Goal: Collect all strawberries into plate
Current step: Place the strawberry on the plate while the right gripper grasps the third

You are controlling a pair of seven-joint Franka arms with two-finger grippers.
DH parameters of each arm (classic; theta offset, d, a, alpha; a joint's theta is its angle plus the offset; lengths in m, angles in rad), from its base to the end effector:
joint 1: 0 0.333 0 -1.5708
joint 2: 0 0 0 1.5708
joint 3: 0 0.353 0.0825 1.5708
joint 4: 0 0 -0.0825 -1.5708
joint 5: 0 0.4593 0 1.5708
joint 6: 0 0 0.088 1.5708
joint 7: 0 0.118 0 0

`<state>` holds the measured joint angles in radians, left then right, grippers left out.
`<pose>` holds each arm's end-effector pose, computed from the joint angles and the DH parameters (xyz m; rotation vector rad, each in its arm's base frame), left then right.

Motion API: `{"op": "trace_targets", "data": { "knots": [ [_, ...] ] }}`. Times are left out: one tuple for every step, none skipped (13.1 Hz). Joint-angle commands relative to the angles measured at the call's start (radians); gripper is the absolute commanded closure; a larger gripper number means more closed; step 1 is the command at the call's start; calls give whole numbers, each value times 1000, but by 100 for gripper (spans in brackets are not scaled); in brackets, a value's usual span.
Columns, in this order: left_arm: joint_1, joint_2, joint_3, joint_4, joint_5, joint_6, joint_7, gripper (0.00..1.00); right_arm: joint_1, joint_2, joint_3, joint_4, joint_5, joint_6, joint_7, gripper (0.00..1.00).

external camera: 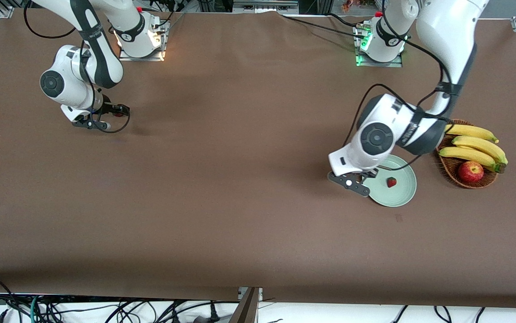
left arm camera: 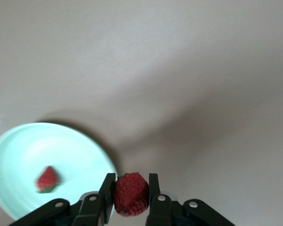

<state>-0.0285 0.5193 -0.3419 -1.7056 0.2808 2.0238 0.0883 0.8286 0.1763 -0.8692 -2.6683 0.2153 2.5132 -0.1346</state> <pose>0.6914 -0.2266 0.2695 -2.9147 0.8625 0.2306 0.4131 -0.0404 0.1378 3.1021 -0.1663 -0.4003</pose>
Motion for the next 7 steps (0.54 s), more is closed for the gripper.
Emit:
{"op": "trace_targets", "data": {
  "knots": [
    [102, 13, -12, 3, 11, -2, 331, 100, -2, 47, -1, -1, 103, 10, -110, 16],
    [131, 28, -12, 3, 20, 4, 400, 100, -2, 66, -1, 2, 145, 13, -155, 17],
    [159, 45, -12, -2, 20, 16, 453, 99, -2, 83, 1, 2, 185, 24, -196, 24],
    [182, 76, -14, -3, 15, 36, 493, 94, -2, 100, 1, 2, 215, 32, -229, 30],
    [183, 102, -12, -8, 15, 61, 520, 94, -2, 106, 1, 2, 237, 32, -252, 37],
    [183, 111, -12, -18, 15, 88, 527, 94, -2, 106, 1, 4, 242, 30, -260, 46],
    [185, 122, -12, -26, 15, 95, 527, 89, -2, 104, 6, 5, 243, 29, -261, 55]
  ]
}}
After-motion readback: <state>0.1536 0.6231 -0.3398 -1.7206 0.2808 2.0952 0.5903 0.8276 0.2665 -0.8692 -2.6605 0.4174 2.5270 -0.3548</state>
